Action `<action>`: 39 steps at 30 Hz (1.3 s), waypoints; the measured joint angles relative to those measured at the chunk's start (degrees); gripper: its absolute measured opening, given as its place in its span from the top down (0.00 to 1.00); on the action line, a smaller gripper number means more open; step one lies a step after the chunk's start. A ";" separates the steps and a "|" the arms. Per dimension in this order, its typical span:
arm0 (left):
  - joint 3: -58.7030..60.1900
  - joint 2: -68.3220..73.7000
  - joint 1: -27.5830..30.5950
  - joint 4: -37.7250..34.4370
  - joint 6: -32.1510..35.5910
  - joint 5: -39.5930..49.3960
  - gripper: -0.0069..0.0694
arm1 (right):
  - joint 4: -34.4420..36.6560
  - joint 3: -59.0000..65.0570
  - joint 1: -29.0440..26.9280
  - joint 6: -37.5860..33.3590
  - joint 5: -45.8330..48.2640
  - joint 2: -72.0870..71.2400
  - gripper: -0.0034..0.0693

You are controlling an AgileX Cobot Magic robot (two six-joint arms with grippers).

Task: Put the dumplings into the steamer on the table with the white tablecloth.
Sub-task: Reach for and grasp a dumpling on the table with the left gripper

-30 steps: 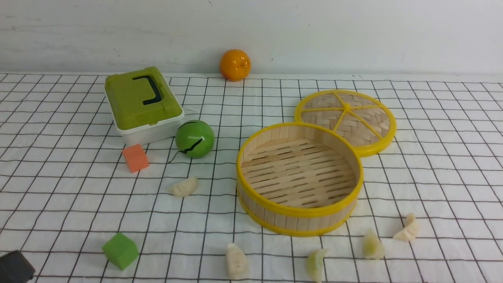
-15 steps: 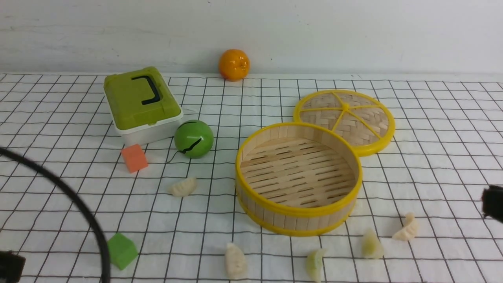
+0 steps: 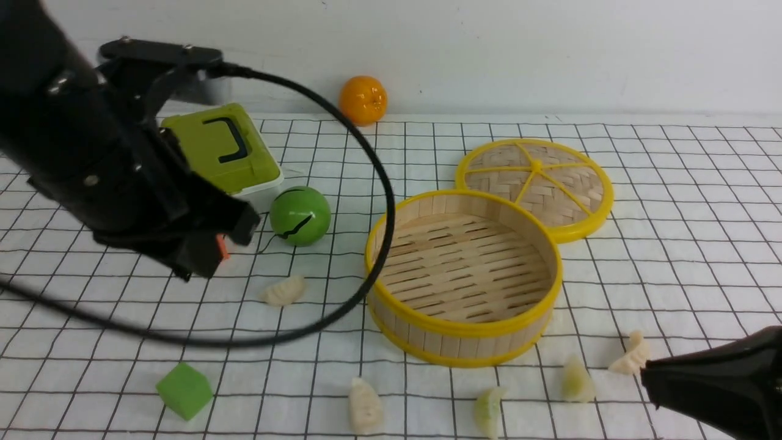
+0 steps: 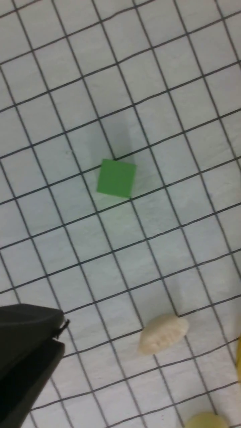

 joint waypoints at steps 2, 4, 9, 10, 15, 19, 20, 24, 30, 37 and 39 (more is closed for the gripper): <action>-3.03 5.34 3.17 -0.55 0.06 -0.12 0.52 | 0.74 0.00 0.00 0.27 0.34 0.00 0.97; -5.05 9.69 5.73 -1.19 0.91 -0.18 0.45 | 2.10 0.00 0.00 0.45 1.09 0.00 0.97; -6.86 18.55 8.42 -2.93 10.72 -5.51 0.33 | 4.01 0.00 0.00 0.45 1.81 0.00 0.96; -6.91 20.02 8.42 -3.49 13.71 -6.67 0.32 | 4.03 0.00 0.00 0.45 1.85 0.00 0.96; -6.91 26.94 7.53 -4.96 21.25 -13.58 0.31 | 3.90 0.00 0.00 0.45 2.10 0.00 0.96; -7.18 31.40 7.28 -4.96 21.89 -18.49 0.31 | 3.05 0.00 0.00 0.57 2.29 0.00 0.96; -7.18 32.14 7.28 -4.96 22.20 -19.15 0.31 | 2.89 0.00 0.00 0.57 2.29 0.00 0.96; -7.18 34.78 7.28 -6.33 24.68 -21.45 0.31 | 2.46 0.00 0.00 0.57 2.29 0.00 0.95; -7.18 37.30 7.28 -8.14 28.82 -24.03 0.37 | 1.22 0.00 0.00 0.64 2.29 0.00 0.95; -7.75 37.98 7.24 -7.08 29.42 -25.07 0.66 | 1.04 0.00 0.00 0.64 2.23 0.00 0.95; -9.77 37.73 6.30 -6.41 29.42 -22.40 0.65 | 0.62 0.00 0.00 0.64 2.23 0.00 0.94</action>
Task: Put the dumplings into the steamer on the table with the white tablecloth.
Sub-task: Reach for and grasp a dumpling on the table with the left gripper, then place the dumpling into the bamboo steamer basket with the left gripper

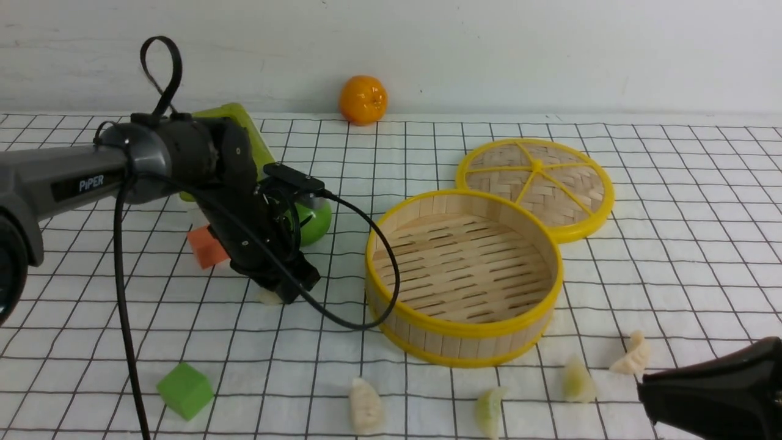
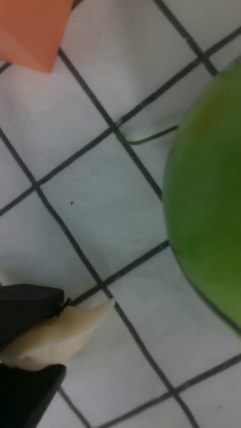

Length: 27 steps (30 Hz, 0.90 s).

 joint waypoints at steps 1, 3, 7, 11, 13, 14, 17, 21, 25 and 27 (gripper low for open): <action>-1.84 -0.67 -1.06 0.31 -0.38 2.12 0.65 | -0.49 0.00 0.00 0.00 0.00 0.00 0.94; -5.78 -2.08 -3.68 0.45 -3.17 4.61 0.65 | -0.75 0.00 0.00 0.00 0.00 0.00 0.94; -21.32 -3.54 -12.74 0.94 -20.71 8.42 0.65 | -0.79 0.00 0.00 2.85 0.05 0.00 0.94; -29.67 1.06 -19.61 3.44 -29.89 9.39 0.65 | -1.46 0.00 0.00 8.30 3.69 -0.62 0.94; -30.80 4.75 -22.06 4.85 -33.00 7.95 0.65 | -2.91 0.00 0.00 9.56 6.25 -1.86 0.94; -30.85 6.25 -22.76 5.51 -34.64 6.65 0.65 | -4.22 0.00 0.00 10.78 7.59 -3.41 0.94; -30.85 11.35 -23.66 7.94 -41.80 1.58 0.65 | -9.08 0.00 0.00 13.97 9.77 -7.78 0.94; -30.85 14.08 -23.61 9.74 -44.79 -2.15 0.65 | -15.52 0.00 0.00 17.71 10.69 -12.46 0.94; -30.85 16.19 -23.61 9.93 -45.95 -5.02 0.63 | -20.44 0.00 0.00 21.17 10.91 -14.90 0.93; -30.85 16.82 -23.61 10.00 -46.19 -6.17 0.56 | -22.42 0.00 0.00 22.94 10.97 -15.37 0.93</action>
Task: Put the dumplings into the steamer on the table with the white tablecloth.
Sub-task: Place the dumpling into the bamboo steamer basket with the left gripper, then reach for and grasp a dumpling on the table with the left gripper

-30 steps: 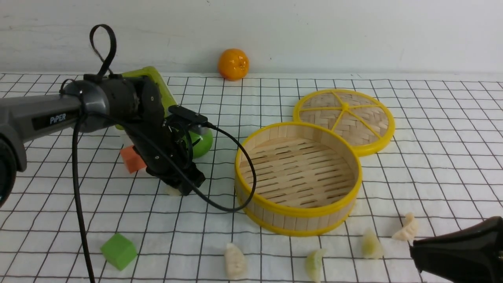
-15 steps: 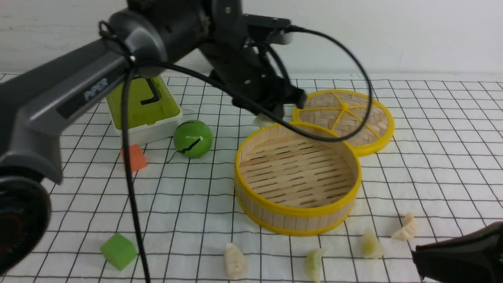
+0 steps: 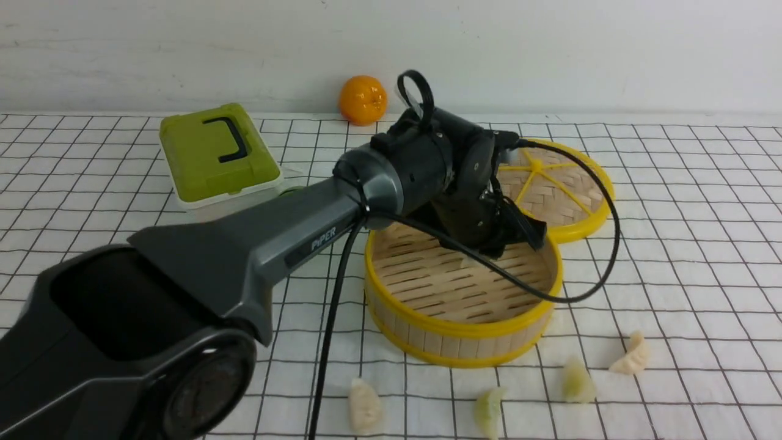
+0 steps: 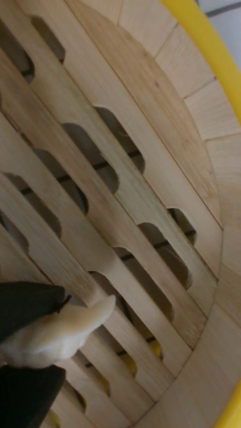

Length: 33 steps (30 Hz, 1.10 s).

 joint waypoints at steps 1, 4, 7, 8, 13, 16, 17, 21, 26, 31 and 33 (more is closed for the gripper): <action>-0.12 0.05 0.00 0.00 -0.02 -0.53 0.50 | -0.71 0.00 0.00 0.51 0.06 0.01 0.93; -0.63 -0.57 0.00 0.18 0.65 1.54 0.22 | -1.18 0.00 0.00 0.88 0.06 0.01 0.93; -2.45 -2.19 0.00 0.24 2.09 7.47 0.12 | -1.18 0.00 0.00 0.88 -0.10 0.01 0.93; -3.59 -2.75 0.00 0.24 2.56 9.92 0.10 | -1.18 0.00 0.00 0.89 -0.32 0.01 0.93; -10.80 -7.48 0.00 0.31 5.48 22.72 0.08 | -1.18 0.00 0.00 0.89 -2.99 0.01 0.92; -13.26 -11.39 0.00 0.42 8.71 27.21 0.12 | -1.12 0.00 0.00 0.89 -4.84 0.01 0.91; -13.27 -13.04 0.00 0.49 9.25 27.72 0.14 | -1.12 0.00 0.00 0.89 -5.15 0.01 0.91; -9.38 -19.24 0.00 0.59 10.18 28.52 0.20 | -1.17 0.00 0.00 0.89 -6.08 0.01 0.91; 3.96 -28.06 0.00 0.99 10.49 28.52 0.22 | -0.99 0.00 0.00 0.89 -6.07 0.01 0.91; 21.11 -38.66 0.53 1.98 8.53 28.51 0.22 | -0.25 0.00 0.00 0.89 -6.07 0.01 0.90; 30.40 -42.76 0.63 2.74 6.48 28.43 0.22 | 0.29 0.00 0.00 0.89 -6.07 0.01 0.90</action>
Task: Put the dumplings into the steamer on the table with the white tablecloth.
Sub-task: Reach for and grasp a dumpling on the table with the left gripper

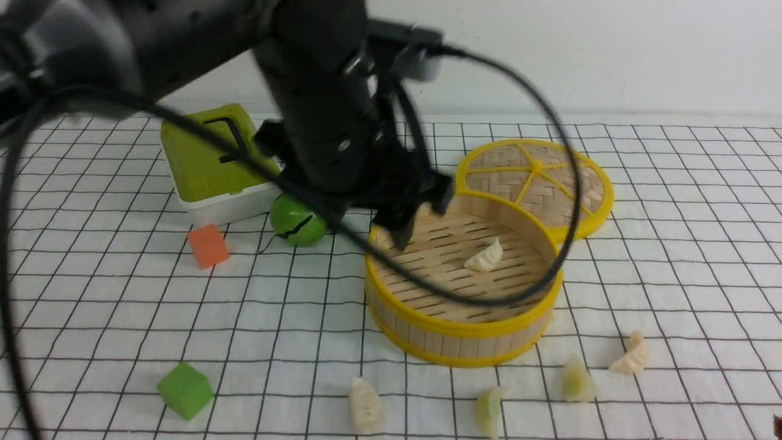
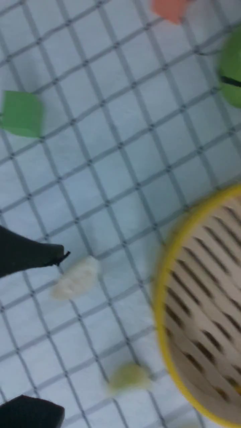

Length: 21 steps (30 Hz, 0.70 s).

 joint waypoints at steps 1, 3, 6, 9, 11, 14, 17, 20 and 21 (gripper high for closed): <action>5.88 -2.73 0.05 0.23 -1.44 -0.95 0.22 | 0.33 0.00 0.00 0.00 0.00 0.00 0.90; 17.15 -6.78 0.05 -0.26 -5.15 -6.95 0.22 | 0.49 0.00 0.00 0.00 -0.05 0.00 0.89; 26.00 -6.55 0.05 -1.24 -12.61 -17.17 0.22 | 0.63 0.00 0.00 0.00 -0.11 0.00 0.89; 29.05 -3.59 0.05 -1.31 -19.63 -25.09 0.22 | 0.63 0.00 0.00 0.00 -0.11 0.00 0.89; 29.42 -0.74 0.05 -1.31 -22.79 -29.57 0.22 | 0.63 0.00 0.00 0.00 -0.11 0.00 0.89; 29.47 3.81 0.05 -1.37 -24.20 -33.88 0.22 | 0.68 0.00 0.15 0.05 -0.11 0.00 0.88; 29.46 6.90 0.05 -1.55 -24.48 -35.30 0.22 | 0.68 0.00 1.42 0.05 -0.11 0.00 0.88; 29.46 10.38 0.05 -1.66 -23.95 -36.19 0.27 | -0.03 0.00 3.06 0.05 -0.11 0.00 0.87; 29.33 10.71 0.05 -1.53 -23.50 -36.30 0.31 | -0.49 0.00 3.38 0.05 -0.06 0.00 0.87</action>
